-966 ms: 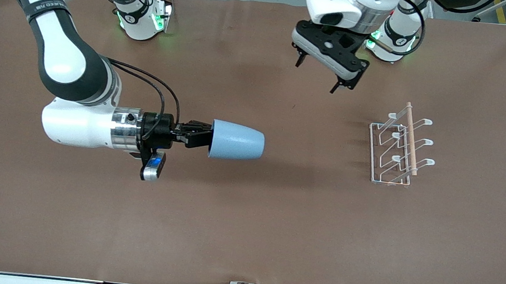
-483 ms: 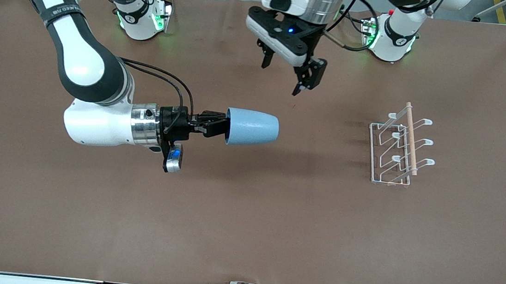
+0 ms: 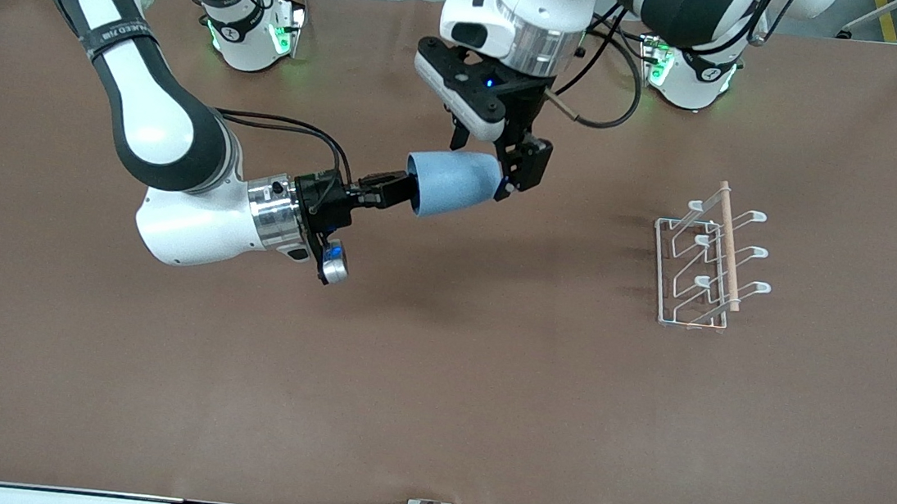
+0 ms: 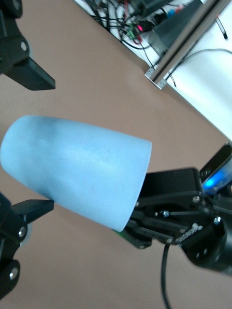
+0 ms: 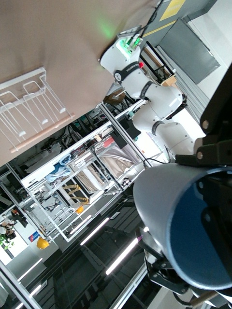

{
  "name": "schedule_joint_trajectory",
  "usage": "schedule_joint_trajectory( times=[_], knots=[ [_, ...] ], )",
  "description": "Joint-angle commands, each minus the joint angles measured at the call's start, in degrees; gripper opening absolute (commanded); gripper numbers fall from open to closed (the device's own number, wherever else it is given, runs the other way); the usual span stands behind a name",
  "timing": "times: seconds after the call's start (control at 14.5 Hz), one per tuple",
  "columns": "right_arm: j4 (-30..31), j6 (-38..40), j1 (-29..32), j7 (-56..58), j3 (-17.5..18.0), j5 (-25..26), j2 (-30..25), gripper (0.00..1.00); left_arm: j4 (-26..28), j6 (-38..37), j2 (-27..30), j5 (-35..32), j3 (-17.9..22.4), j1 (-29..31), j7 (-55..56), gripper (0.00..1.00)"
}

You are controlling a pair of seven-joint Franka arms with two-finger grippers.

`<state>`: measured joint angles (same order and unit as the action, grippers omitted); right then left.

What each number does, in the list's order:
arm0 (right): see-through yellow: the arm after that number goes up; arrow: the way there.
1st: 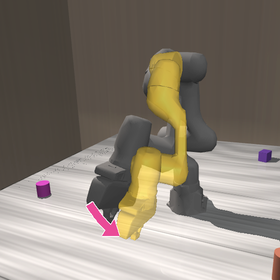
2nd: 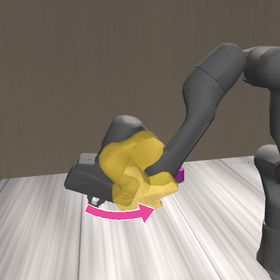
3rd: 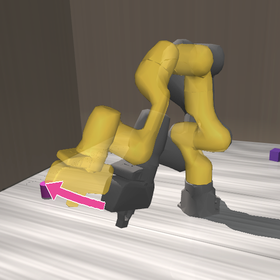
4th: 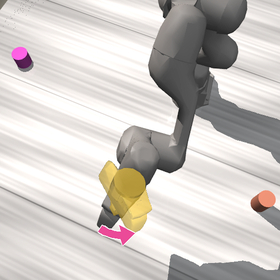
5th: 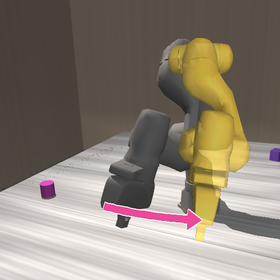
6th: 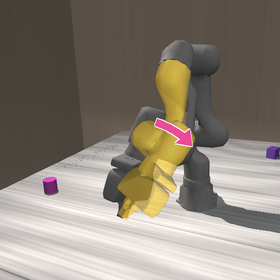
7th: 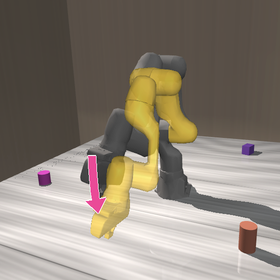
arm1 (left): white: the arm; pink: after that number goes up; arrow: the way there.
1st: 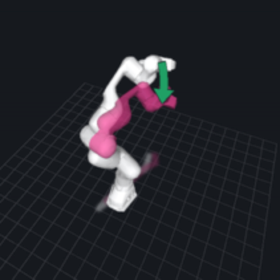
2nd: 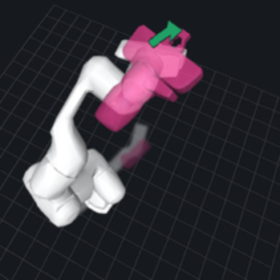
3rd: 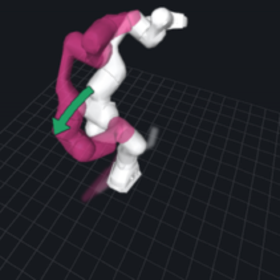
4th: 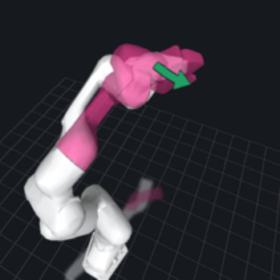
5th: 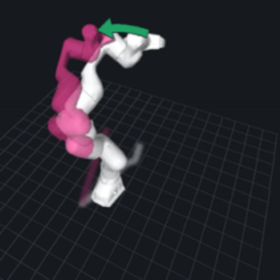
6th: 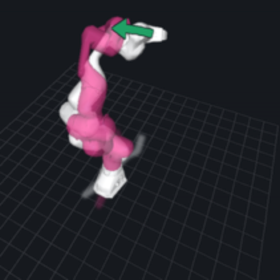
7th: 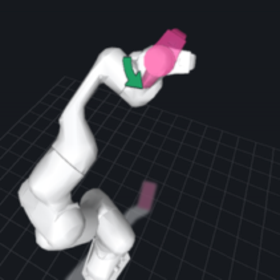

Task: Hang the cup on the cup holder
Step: 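Grasp the blue cup's base with the left gripper beside the right gripper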

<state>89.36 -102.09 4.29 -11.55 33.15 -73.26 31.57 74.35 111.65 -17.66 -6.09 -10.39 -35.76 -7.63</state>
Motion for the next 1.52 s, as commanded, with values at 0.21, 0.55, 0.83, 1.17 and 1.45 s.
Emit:
schedule_joint_trajectory(
  times=[0.21, 0.55, 0.83, 1.17, 1.45],
  knots=[
    [1.96, 2.5, 1.07, 2.32, 0.6, -1.45, -0.46, 0.01, -1.58, 0.33, -2.11, -1.12, -0.15, -0.19, -3.53, 0.98],
    [2.05, 2.42, 0.81, 2.32, 0.6, -1.36, -0.37, 0.02, -1.49, 0.33, -4.74, -0.95, -0.6, -0.54, -3.88, 0.98],
    [1.96, 2.33, 0.81, 2.32, 0.6, -1.27, -0.2, 0.02, -1.49, 0.33, -5.8, -0.86, -0.6, -0.98, -4.4, 0.89],
    [1.96, 2.33, 0.81, 2.23, 0.6, -1.27, -0.02, 0.03, -1.49, 0.06, -5.8, -0.68, -0.51, -0.89, -5.29, 0.57],
    [1.87, 2.15, 0.81, 1.62, 0.6, -1.27, -0.02, 0.18, -1.41, -2.04, -5.1, -0.86, -0.51, -0.37, -5.29, 0.57]
  ],
)
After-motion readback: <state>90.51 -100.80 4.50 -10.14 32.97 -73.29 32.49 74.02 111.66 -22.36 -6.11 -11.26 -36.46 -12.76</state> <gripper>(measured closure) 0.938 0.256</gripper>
